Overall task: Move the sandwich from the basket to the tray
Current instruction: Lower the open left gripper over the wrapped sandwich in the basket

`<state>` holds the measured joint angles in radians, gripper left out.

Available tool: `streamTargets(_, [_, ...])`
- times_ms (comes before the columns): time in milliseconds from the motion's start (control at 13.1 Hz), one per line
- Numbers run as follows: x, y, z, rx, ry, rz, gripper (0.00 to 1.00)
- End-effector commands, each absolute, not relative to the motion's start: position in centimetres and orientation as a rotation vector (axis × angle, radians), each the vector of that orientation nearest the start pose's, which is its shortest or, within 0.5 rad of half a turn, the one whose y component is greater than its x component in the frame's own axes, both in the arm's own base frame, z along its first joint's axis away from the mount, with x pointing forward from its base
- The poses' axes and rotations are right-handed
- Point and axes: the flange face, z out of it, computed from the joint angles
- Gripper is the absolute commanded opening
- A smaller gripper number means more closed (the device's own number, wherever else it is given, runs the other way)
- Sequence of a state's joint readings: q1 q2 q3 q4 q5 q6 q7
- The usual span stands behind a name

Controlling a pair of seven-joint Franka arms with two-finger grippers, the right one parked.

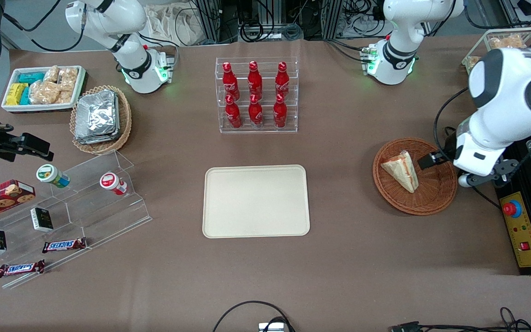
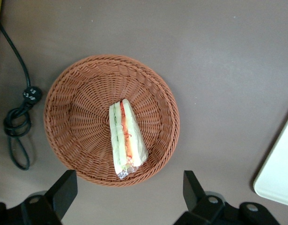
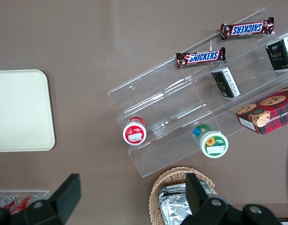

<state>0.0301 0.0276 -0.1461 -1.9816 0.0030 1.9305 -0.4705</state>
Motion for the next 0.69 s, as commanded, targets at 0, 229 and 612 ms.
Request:
streamTargets(0, [51.7,-6.1,41.2,-3.070,-0.618,0.049,1.00])
streamTargets(229, [50.8,-6.1,38.8,-3.062,-0.684,0.017,1.00])
streamTargets(612, [49.1,-5.8,34.3,-3.063,-0.742,-0.022,1.00])
